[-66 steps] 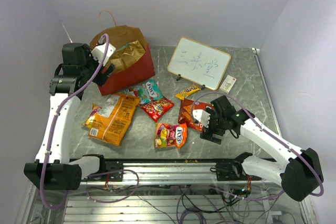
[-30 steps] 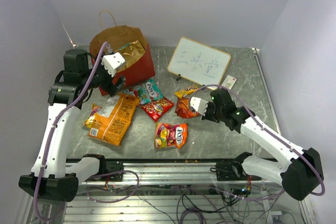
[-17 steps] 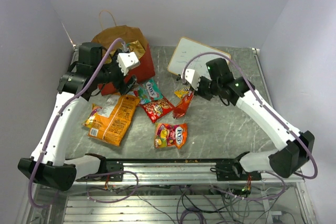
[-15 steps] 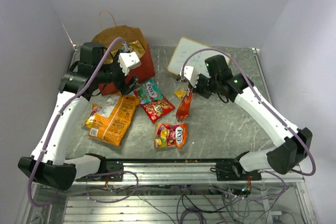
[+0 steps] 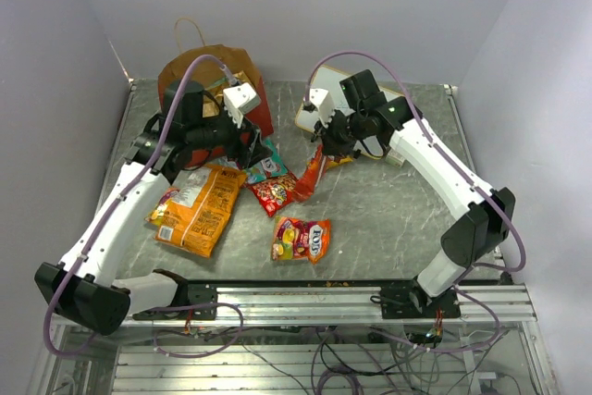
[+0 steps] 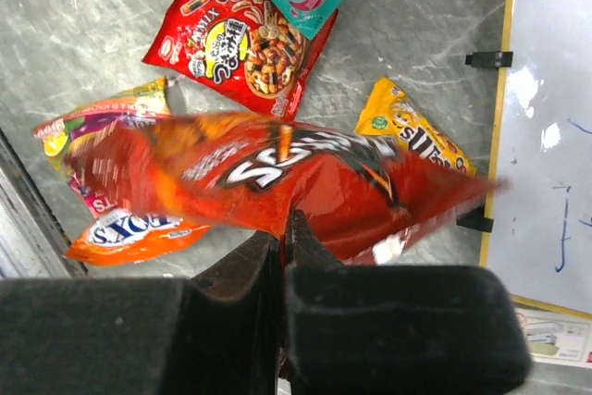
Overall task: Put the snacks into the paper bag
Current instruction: Place the snack in the paper bag.
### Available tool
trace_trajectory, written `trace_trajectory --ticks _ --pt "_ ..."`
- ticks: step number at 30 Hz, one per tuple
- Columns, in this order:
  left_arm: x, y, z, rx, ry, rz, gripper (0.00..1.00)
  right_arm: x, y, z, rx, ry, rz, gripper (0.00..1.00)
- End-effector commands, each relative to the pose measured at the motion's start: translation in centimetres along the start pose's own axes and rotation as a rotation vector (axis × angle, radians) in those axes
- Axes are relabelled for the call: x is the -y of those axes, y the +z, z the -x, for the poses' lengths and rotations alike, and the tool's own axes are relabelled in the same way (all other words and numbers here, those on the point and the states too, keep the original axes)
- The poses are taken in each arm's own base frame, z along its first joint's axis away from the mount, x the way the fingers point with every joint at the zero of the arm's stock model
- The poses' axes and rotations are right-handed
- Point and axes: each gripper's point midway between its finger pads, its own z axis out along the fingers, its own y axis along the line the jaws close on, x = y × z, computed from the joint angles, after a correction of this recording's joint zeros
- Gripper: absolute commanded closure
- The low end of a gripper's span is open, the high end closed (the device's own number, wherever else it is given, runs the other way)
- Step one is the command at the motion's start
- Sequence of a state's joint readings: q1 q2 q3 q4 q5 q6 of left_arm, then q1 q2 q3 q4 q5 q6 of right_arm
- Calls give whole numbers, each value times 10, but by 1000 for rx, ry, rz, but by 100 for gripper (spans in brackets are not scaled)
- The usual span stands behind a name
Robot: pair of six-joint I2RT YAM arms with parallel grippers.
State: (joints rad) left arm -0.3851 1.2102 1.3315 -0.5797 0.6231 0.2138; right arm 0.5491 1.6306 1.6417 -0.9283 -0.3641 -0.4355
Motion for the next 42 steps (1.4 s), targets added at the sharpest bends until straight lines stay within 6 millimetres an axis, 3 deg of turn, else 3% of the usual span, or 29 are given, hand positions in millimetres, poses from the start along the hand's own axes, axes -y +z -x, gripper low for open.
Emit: trace_trajectory --ticks 1,10,17,24,31,35,42 --pt "-2 17 3 35 -115 30 10 0 0 10 -1 124 11 100" --pt "8 52 -33 -49 -45 -29 10 0 6 19 8 160 44 100" --pt "23 78 -51 -63 -51 -112 10 4 5 10 -7 209 31 100" --pt "38 109 -57 -81 -11 -161 3 3 5 6 -1 243 60 100" --pt "28 140 -61 -64 46 -110 1 0 4 4 3 250 73 100" --pt "30 152 -66 -51 78 -122 9 -3 1 3 6 249 78 100" --pt "37 159 -76 -47 118 -172 39 4 -5 -3 19 267 70 100"
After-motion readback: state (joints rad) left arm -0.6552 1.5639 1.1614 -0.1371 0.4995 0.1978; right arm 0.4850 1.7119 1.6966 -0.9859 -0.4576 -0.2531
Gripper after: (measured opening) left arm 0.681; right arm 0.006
